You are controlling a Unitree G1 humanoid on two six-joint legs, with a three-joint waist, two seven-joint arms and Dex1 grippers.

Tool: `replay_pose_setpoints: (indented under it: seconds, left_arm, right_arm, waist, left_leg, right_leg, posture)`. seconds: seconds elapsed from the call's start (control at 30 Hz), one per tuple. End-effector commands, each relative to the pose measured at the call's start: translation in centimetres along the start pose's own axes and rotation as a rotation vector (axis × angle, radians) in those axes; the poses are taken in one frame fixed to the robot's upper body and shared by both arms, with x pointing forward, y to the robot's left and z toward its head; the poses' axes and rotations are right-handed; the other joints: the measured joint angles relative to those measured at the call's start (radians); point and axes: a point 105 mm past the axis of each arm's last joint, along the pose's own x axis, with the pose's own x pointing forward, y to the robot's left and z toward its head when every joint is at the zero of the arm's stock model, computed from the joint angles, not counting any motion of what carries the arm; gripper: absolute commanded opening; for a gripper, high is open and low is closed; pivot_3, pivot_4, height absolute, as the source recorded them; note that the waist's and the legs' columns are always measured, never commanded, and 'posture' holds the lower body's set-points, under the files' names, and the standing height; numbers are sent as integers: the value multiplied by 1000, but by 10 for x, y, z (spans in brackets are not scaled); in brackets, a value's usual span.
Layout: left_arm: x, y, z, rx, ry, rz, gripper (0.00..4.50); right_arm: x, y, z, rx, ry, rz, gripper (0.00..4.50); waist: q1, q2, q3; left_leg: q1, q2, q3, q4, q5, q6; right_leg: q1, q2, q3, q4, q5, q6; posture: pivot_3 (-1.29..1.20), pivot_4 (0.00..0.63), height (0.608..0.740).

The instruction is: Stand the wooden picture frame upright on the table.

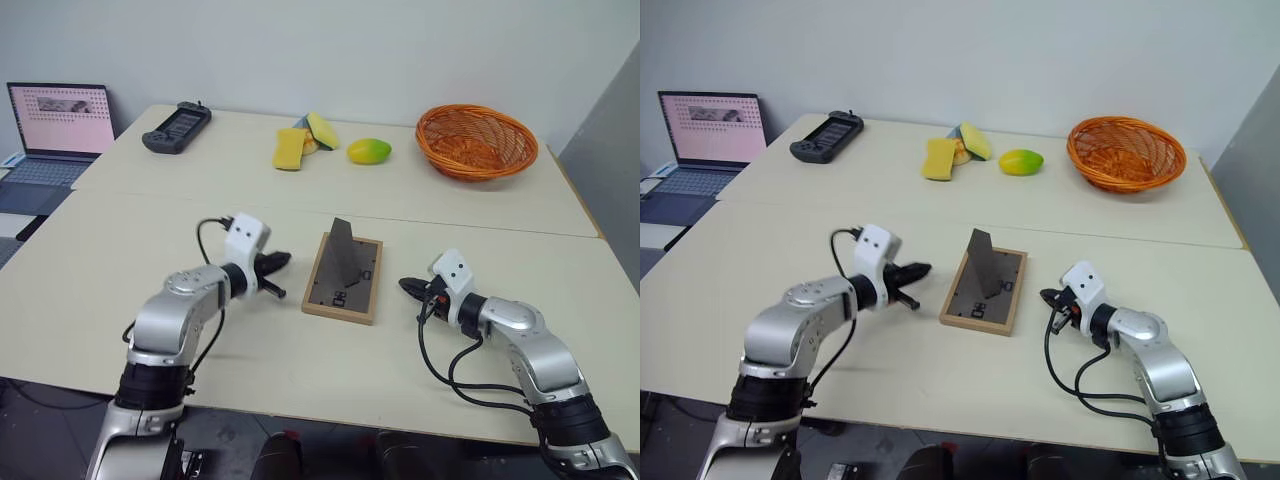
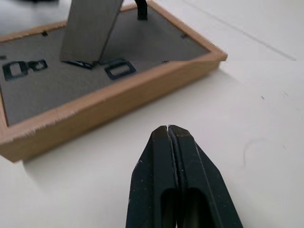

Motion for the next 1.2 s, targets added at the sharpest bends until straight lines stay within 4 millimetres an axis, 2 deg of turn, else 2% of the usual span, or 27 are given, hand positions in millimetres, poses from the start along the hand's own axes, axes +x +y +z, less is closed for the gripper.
replay_pose_setpoints:
  seconds: [0.03,0.17,0.27,0.33,0.5,0.6,0.73,0.93,1.03,1.13,1.2]
  left_arm:
    - [-2,-19,7,22,-3,-53,64]
    - [1,-18,16,17,-26,-42,64]
    - [4,-13,19,9,-31,-26,64]
    - [6,-12,20,10,-32,-26,64]
    - [11,-17,26,4,-53,-41,64]
    - [13,-21,28,0,-60,-54,64]
    - [18,-28,29,4,-59,-79,64]
    - [28,-42,28,-7,-51,-137,64]
    - [34,-52,28,-13,-50,-167,64]
    - [31,-47,31,1,-61,-151,64]
    - [26,-33,35,4,-81,-87,64]
  right_arm:
    - [-1,-4,17,-31,-66,-11,19]
    - [-2,-5,43,-31,-169,-12,19]
    - [-4,3,51,-31,-174,38,19]
    - [-3,2,39,-57,-108,23,19]
    - [-3,-5,-4,-35,30,-24,19]
    - [-5,-6,-15,-23,53,-38,19]
    - [-6,-5,-18,-1,50,-46,19]
    - [-6,-1,-11,9,24,-39,19]
    - [-10,-6,-7,-3,21,-55,19]
    - [-13,-10,-9,-3,30,-68,19]
    - [-15,-10,-10,-3,33,-70,19]
  waist:
    - [0,0,0]
    - [-2,0,0]
    - [-1,0,0]
    - [-1,0,0]
    - [1,0,0]
    - [2,1,0]
    - [2,1,0]
    - [2,1,0]
    - [3,1,0]
    - [3,1,0]
    - [2,1,0]
  left_leg:
    - [0,0,0,0,0,0]
    - [0,0,-1,0,0,0]
    - [0,0,-2,0,0,0]
    - [0,0,-2,0,0,0]
    - [0,0,-4,-1,0,0]
    - [0,0,-4,0,0,0]
    - [0,0,-4,-1,0,0]
    - [0,0,-6,-1,0,0]
    - [0,0,-7,-1,0,0]
    - [0,0,-8,-1,0,0]
    - [0,0,-8,-1,0,0]
  right_leg:
    - [0,0,0,-1,0,0]
    - [0,0,-2,-1,0,0]
    - [1,0,-3,-1,0,0]
    - [1,0,-3,-2,0,0]
    - [2,0,-5,-4,0,0]
    - [2,0,-5,-4,0,0]
    - [3,0,-5,-4,0,0]
    - [5,0,-7,-7,0,0]
    - [6,0,-7,-8,0,0]
    - [7,0,-8,-10,0,0]
    - [7,0,-8,-10,0,0]
  posture:
    - [0,150,740]
    - [0,150,740]
    - [0,150,740]
    - [0,150,740]
    - [0,150,740]
    - [0,150,740]
    - [0,150,740]
    - [0,150,740]
    - [0,150,740]
    - [0,150,740]
    - [0,150,740]
